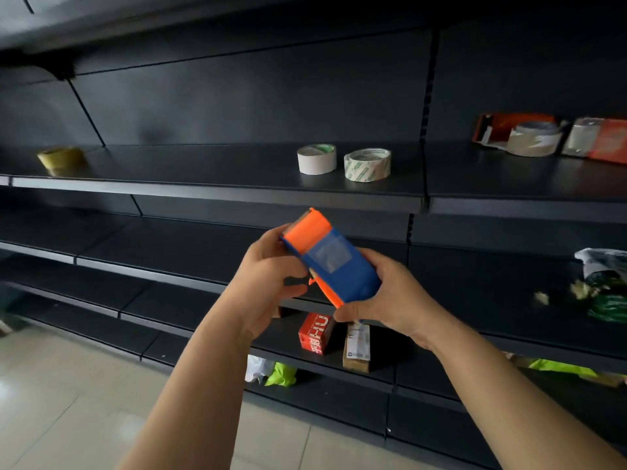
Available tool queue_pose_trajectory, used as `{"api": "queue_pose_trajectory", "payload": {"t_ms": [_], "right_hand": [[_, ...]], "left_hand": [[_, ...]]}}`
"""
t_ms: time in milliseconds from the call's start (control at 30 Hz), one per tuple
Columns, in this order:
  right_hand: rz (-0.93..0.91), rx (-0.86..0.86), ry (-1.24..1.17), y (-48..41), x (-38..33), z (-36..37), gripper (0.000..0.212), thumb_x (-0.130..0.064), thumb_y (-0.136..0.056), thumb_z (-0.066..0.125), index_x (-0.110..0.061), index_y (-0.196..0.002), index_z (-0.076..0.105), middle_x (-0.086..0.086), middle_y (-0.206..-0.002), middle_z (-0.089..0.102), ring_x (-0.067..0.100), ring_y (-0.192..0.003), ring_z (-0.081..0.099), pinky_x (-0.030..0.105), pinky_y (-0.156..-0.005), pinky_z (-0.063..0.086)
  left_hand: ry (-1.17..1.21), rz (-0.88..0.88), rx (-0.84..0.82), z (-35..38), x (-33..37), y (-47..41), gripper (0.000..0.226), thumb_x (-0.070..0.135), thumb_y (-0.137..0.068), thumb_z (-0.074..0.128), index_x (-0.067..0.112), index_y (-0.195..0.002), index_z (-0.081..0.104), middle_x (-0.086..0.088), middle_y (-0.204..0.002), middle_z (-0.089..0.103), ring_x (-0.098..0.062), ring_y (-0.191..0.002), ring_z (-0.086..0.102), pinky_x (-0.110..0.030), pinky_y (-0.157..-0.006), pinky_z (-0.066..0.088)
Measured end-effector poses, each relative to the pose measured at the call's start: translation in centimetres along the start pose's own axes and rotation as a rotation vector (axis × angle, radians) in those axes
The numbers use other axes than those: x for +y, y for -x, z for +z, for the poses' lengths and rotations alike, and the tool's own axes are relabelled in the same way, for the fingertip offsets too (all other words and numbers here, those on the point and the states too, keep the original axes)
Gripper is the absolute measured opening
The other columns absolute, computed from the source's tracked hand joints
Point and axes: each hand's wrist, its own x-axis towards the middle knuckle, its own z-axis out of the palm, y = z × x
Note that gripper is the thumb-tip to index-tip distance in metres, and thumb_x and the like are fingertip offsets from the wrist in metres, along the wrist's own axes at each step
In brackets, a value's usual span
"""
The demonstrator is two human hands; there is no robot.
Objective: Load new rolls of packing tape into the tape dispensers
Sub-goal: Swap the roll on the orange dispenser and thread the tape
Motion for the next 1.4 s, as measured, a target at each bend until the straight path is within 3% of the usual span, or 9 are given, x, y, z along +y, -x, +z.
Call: {"api": "queue_pose_trajectory", "payload": {"t_ms": [233, 433, 600, 800, 1033, 1200, 1267, 1333, 1400], "right_hand": [[-0.042, -0.087, 0.13, -0.2, -0.7, -0.1, 0.086, -0.012, -0.055, 0.093, -0.056, -0.114, 0.049, -0.021, -0.114, 0.065, 0.002, -0.104, 0.063, 0.029, -0.086, 0.057], [-0.016, -0.121, -0.064, 0.1, 0.0, -0.5, 0.073, 0.0, -0.064, 0.086, -0.039, -0.12, 0.058, -0.005, -0.114, 0.07, 0.017, -0.104, 0.067, 0.038, -0.09, 0.057], [0.005, -0.145, -0.213, 0.2, 0.2, -1.1, 0.063, -0.01, -0.062, 0.077, -0.028, -0.12, 0.061, -0.001, -0.106, 0.073, 0.019, -0.096, 0.07, 0.029, -0.077, 0.057], [0.021, -0.063, -0.237, 0.6, -0.1, -1.6, 0.063, -0.013, -0.06, 0.079, -0.027, -0.119, 0.061, 0.001, -0.103, 0.07, 0.02, -0.093, 0.068, 0.036, -0.081, 0.055], [-0.089, 0.303, -0.265, 1.5, -3.4, -5.6, 0.069, -0.008, -0.069, 0.082, -0.028, -0.129, 0.055, -0.003, -0.119, 0.068, 0.016, -0.107, 0.066, 0.03, -0.081, 0.055], [-0.257, 0.62, -0.096, 3.8, -5.6, -13.6, 0.061, -0.003, -0.078, 0.077, -0.029, -0.128, 0.053, -0.022, -0.098, 0.07, -0.004, -0.088, 0.068, 0.012, -0.065, 0.051], [-0.253, 0.754, 0.066, 4.9, -5.5, -17.6, 0.064, -0.008, -0.081, 0.076, -0.03, -0.135, 0.049, -0.021, -0.102, 0.069, 0.002, -0.094, 0.067, 0.017, -0.065, 0.053], [-0.205, 0.885, 0.275, 6.2, -5.2, -22.1, 0.075, -0.017, -0.082, 0.075, -0.034, -0.145, 0.038, -0.013, -0.121, 0.064, 0.016, -0.108, 0.063, 0.032, -0.08, 0.054], [-0.106, 0.924, 0.492, 7.5, -4.8, -26.9, 0.084, -0.022, -0.084, 0.072, -0.034, -0.152, 0.024, -0.004, -0.138, 0.056, 0.025, -0.119, 0.056, 0.035, -0.087, 0.045]], "left_hand": [[-0.014, 0.015, 0.007, 0.9, 0.0, 0.2, 0.063, 0.014, -0.063, 0.074, 0.022, -0.122, 0.055, -0.007, -0.112, 0.069, -0.031, -0.107, 0.066, -0.054, -0.092, 0.053], [0.005, 0.02, 0.012, 0.7, 0.2, 0.2, 0.038, 0.008, -0.089, 0.066, 0.016, -0.125, 0.058, -0.003, -0.11, 0.072, -0.014, -0.091, 0.072, -0.041, -0.084, 0.057], [-0.013, 0.079, 0.074, 1.4, 1.1, 0.6, 0.049, 0.013, -0.095, 0.06, 0.023, -0.14, 0.045, 0.005, -0.113, 0.068, -0.006, -0.092, 0.07, -0.041, -0.087, 0.058], [-0.06, 0.121, 0.11, 2.1, 2.2, 1.0, 0.037, 0.016, -0.097, 0.056, 0.024, -0.133, 0.054, 0.006, -0.121, 0.065, -0.003, -0.097, 0.065, -0.037, -0.085, 0.058], [-0.018, 0.168, 0.116, 6.4, 4.7, -1.1, 0.032, 0.017, -0.096, 0.057, 0.023, -0.127, 0.057, 0.009, -0.116, 0.061, -0.004, -0.098, 0.057, -0.036, -0.088, 0.054], [-0.071, 0.265, -0.095, 14.9, 7.9, -3.2, 0.028, 0.012, -0.095, 0.053, 0.017, -0.123, 0.06, 0.006, -0.107, 0.064, -0.005, -0.086, 0.058, -0.026, -0.071, 0.05], [-0.108, 0.289, -0.173, 19.1, 8.9, -4.0, 0.027, 0.012, -0.095, 0.053, 0.016, -0.122, 0.06, 0.004, -0.11, 0.065, -0.005, -0.086, 0.058, -0.029, -0.075, 0.052], [-0.133, 0.29, -0.252, 23.4, 9.8, -4.6, 0.027, 0.012, -0.096, 0.053, 0.015, -0.122, 0.059, 0.002, -0.112, 0.064, -0.003, -0.084, 0.057, -0.033, -0.082, 0.054], [-0.142, 0.29, -0.321, 27.8, 10.6, -5.2, 0.028, 0.011, -0.097, 0.052, 0.013, -0.124, 0.058, 0.0, -0.111, 0.063, -0.002, -0.08, 0.055, -0.031, -0.08, 0.053]]}}
